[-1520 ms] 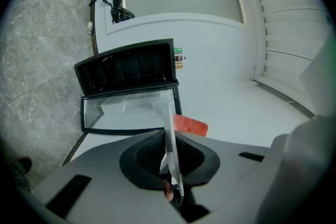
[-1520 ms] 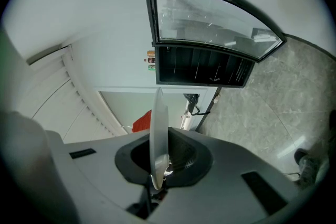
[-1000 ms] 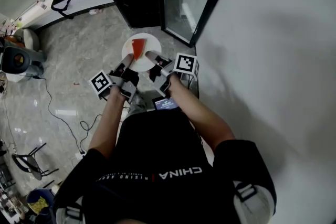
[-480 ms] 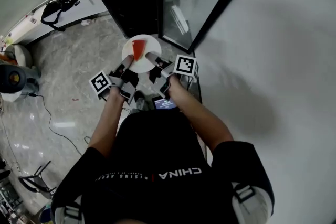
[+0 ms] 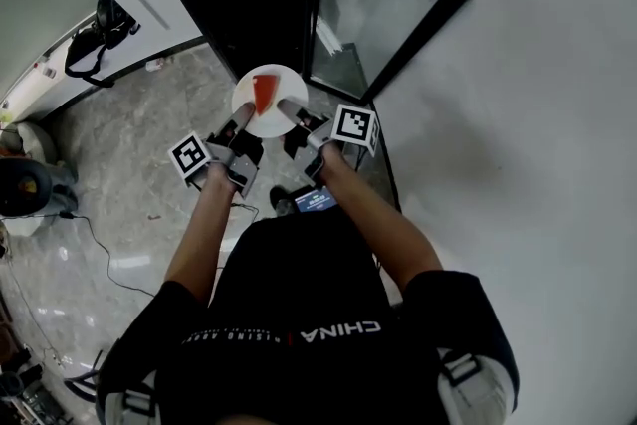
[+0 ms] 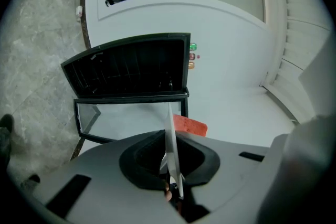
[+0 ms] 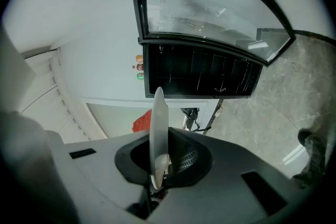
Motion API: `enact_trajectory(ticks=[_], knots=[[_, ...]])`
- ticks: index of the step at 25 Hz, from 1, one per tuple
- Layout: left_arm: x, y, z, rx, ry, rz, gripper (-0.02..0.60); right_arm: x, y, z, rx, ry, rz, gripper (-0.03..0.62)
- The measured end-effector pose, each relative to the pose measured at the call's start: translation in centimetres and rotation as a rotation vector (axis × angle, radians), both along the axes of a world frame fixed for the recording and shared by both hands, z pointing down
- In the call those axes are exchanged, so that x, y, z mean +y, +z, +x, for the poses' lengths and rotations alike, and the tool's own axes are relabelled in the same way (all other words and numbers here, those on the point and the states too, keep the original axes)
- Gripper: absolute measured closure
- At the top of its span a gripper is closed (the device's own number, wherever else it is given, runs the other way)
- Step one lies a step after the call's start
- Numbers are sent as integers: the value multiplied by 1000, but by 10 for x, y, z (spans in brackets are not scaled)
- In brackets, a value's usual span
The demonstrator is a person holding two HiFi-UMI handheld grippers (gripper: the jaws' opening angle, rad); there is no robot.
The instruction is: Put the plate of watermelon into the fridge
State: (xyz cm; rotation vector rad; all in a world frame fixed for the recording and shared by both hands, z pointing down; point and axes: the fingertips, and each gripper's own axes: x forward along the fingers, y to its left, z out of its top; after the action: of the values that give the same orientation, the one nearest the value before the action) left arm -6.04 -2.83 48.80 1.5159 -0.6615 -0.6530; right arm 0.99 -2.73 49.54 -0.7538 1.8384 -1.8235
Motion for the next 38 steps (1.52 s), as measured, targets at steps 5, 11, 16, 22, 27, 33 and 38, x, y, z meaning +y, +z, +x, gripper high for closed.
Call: enact_trajectory(ticks=[5, 11, 16, 22, 27, 33, 38], knots=[[-14, 8, 2, 11, 42, -13, 551, -12, 5, 0, 13, 31, -16, 574], [-26, 14, -1, 18, 17, -35, 551, -24, 10, -2, 23, 2, -35, 574], [-46, 5, 1, 27, -29, -38, 551, -49, 5, -1, 29, -46, -35, 574], [-111, 6, 22, 2, -83, -20, 551, -117, 8, 21, 6, -91, -30, 574], [-140, 3, 30, -24, -139, -15, 551, -149, 8, 28, -26, -135, -29, 574], [-155, 4, 21, -31, -170, -31, 551, -165, 7, 20, -22, -162, -40, 574], [-171, 1, 6, -35, -151, -20, 551, -180, 6, 6, -33, -137, -40, 574]])
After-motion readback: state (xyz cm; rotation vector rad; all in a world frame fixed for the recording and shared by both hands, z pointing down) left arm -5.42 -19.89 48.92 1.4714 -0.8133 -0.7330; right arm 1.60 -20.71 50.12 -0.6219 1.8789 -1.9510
